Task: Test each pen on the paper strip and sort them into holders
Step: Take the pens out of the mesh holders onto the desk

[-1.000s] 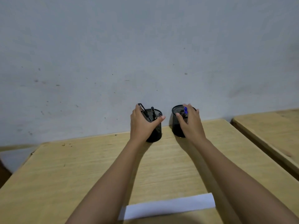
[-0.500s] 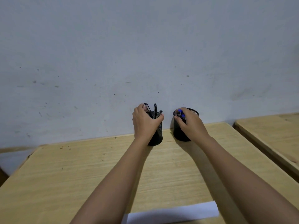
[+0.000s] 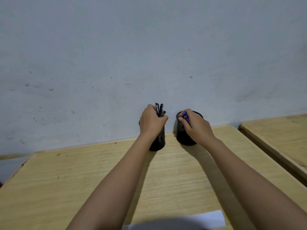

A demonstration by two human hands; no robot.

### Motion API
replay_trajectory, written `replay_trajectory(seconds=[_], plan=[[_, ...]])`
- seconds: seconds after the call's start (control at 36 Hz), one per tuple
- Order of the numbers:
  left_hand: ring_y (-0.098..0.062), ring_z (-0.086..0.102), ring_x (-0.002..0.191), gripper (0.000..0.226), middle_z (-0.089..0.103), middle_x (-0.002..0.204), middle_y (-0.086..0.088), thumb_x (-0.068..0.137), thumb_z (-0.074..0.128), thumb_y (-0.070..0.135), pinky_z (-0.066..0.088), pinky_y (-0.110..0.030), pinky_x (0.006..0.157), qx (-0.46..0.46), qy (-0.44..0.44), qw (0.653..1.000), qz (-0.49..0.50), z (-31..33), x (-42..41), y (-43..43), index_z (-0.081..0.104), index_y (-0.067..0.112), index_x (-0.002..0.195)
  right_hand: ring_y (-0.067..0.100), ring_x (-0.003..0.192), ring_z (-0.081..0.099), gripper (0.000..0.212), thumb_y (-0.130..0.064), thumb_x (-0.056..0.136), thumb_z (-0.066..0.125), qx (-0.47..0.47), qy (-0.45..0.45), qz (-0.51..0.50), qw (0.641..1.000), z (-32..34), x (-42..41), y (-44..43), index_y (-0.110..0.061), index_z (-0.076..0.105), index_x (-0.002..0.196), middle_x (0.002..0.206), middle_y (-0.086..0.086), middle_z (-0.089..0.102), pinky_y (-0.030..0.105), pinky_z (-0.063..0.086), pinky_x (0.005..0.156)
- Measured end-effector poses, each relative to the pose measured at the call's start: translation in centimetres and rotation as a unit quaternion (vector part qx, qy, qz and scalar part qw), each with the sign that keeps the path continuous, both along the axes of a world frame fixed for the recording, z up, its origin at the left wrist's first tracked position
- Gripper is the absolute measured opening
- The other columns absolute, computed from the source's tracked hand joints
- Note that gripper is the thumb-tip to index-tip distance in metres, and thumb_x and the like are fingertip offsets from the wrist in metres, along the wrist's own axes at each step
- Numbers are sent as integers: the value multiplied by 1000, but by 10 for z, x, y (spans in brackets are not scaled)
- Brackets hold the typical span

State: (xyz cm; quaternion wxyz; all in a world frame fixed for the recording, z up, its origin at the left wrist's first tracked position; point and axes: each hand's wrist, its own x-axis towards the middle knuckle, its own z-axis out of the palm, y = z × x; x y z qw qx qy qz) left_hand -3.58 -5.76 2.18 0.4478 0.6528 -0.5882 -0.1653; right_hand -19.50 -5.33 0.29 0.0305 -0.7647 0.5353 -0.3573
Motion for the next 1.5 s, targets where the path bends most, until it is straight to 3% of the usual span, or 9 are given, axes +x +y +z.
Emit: replay_trajectory(seconds=[0.19, 0.33, 0.5, 0.69, 0.81, 0.94, 1.14, 1.28, 1.5], plan=[[-17, 49, 86, 18, 47, 100, -1, 85, 55, 20, 35, -28, 70, -19, -55, 997, -51, -2, 4, -1, 52, 10, 99, 22, 82, 54, 21, -27, 96, 42, 13, -79, 48, 996, -3, -1, -1, -9, 51, 102, 87, 1, 59, 35, 41, 70], [-17, 50, 82, 17, 54, 94, -1, 97, 43, 26, 33, -27, 60, -27, -62, 992, -105, -2, 10, 0, 48, 10, 100, 26, 79, 52, 20, -26, 97, 40, 2, -107, 32, 994, -8, 2, -4, -8, 47, 103, 82, 2, 54, 32, 34, 68], [-14, 59, 102, 8, 66, 99, 6, 98, 42, 21, 44, -31, 88, -23, 23, 982, -184, -1, 18, 5, 50, 18, 98, 22, 79, 50, 19, -24, 98, 38, 10, -147, 43, 988, -6, 3, -4, -8, 45, 105, 84, 2, 53, 31, 34, 68], [-13, 60, 105, 12, 68, 109, 0, 93, 54, 25, 45, -27, 88, -13, 42, 972, -232, 2, 28, 6, 56, 21, 104, 19, 84, 51, 21, -24, 99, 37, 10, -154, 53, 987, -3, 0, -2, -9, 44, 111, 94, 0, 54, 32, 37, 70], [-7, 62, 103, 14, 69, 110, 1, 93, 55, 20, 46, -18, 87, -15, 36, 968, -247, -1, 30, 9, 57, 19, 107, 22, 77, 50, 26, -30, 98, 38, 1, -93, 26, 995, -4, 0, -3, -7, 42, 110, 81, 0, 51, 33, 36, 63], [-13, 62, 101, 10, 70, 100, 6, 95, 50, 23, 47, -37, 96, -20, -34, 968, -248, -5, 26, 9, 55, 23, 104, 21, 80, 53, 28, -32, 94, 46, 7, -80, 25, 996, -4, 0, -5, -9, 44, 110, 86, 2, 58, 35, 42, 67], [-7, 60, 100, 12, 69, 101, 11, 97, 45, 21, 45, -31, 91, -32, -30, 970, -241, -3, 27, 12, 53, 19, 106, 21, 74, 52, 21, -34, 95, 44, 11, -68, 20, 997, -5, 1, -10, -14, 44, 91, 78, 2, 56, 32, 34, 62], [-6, 59, 100, 12, 68, 103, 10, 98, 44, 20, 44, -27, 90, -26, -14, 968, -250, -1, 26, 12, 53, 20, 106, 23, 82, 53, 24, -32, 97, 39, 34, -119, 31, 992, -3, 0, -8, -9, 47, 101, 88, 7, 59, 36, 40, 69], [-8, 59, 105, 10, 68, 102, 9, 98, 44, 19, 43, -26, 91, -29, 25, 966, -254, 3, 23, 13, 51, 21, 104, 2, 85, 49, 11, -23, 98, 38, 31, -240, 86, 966, 7, -1, -2, -16, 45, 103, 94, -7, 51, 10, 39, 71]])
